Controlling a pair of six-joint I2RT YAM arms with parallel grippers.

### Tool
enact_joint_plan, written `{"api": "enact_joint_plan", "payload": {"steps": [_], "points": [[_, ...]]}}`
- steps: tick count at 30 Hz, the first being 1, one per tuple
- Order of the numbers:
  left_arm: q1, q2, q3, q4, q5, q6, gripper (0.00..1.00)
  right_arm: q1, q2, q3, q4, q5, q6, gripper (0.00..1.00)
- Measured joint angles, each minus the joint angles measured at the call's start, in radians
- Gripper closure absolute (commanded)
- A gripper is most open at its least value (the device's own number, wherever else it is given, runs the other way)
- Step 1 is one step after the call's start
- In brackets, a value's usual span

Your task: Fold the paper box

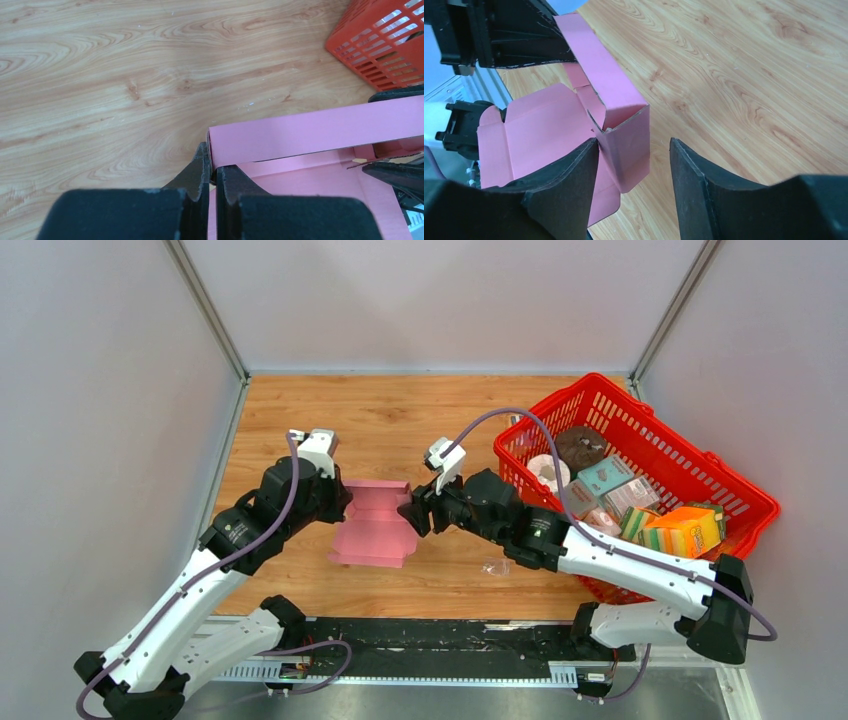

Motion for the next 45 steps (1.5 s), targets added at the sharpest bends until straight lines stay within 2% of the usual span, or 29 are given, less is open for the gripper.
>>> {"api": "enact_joint_plan", "payload": {"steps": [6, 10, 14, 20, 21, 28, 34, 38, 42, 44, 45], "points": [[-0.008, 0.000, 0.000, -0.008, -0.027, -0.018, 1.00, 0.004, 0.014, 0.007, -0.010, 0.044, 0.026, 0.53], [-0.016, 0.006, 0.005, -0.016, -0.054, -0.035, 1.00, 0.022, 0.040, 0.034, -0.021, 0.091, 0.038, 0.46], [-0.025, 0.016, 0.021, -0.031, -0.086, -0.048, 1.00, 0.043, 0.071, 0.067, -0.045, 0.150, 0.043, 0.50], [-0.039, 0.023, 0.032, -0.041, -0.126, -0.066, 1.00, 0.064, 0.118, 0.119, -0.070, 0.235, 0.054, 0.65], [-0.041, 0.027, 0.034, -0.043, -0.130, -0.069, 1.00, 0.068, 0.126, 0.125, -0.071, 0.252, 0.056, 0.73], [-0.063, 0.053, 0.050, -0.059, -0.178, -0.098, 1.00, 0.074, 0.182, 0.180, -0.114, 0.339, 0.064, 0.82], [-0.085, 0.074, 0.066, -0.086, -0.234, -0.122, 1.00, 0.083, 0.232, 0.220, -0.142, 0.401, 0.073, 0.84], [-0.094, 0.083, 0.067, -0.086, -0.246, -0.130, 1.00, 0.083, 0.236, 0.225, -0.154, 0.418, 0.077, 0.79], [-0.098, 0.084, 0.067, -0.086, -0.254, -0.136, 1.00, 0.084, 0.236, 0.225, -0.156, 0.425, 0.077, 0.79], [-0.098, 0.085, 0.067, -0.086, -0.255, -0.140, 1.00, 0.085, 0.236, 0.225, -0.156, 0.426, 0.077, 0.87], [-0.098, 0.085, 0.067, -0.086, -0.256, -0.141, 1.00, 0.085, 0.238, 0.227, -0.156, 0.428, 0.077, 1.00]]}}
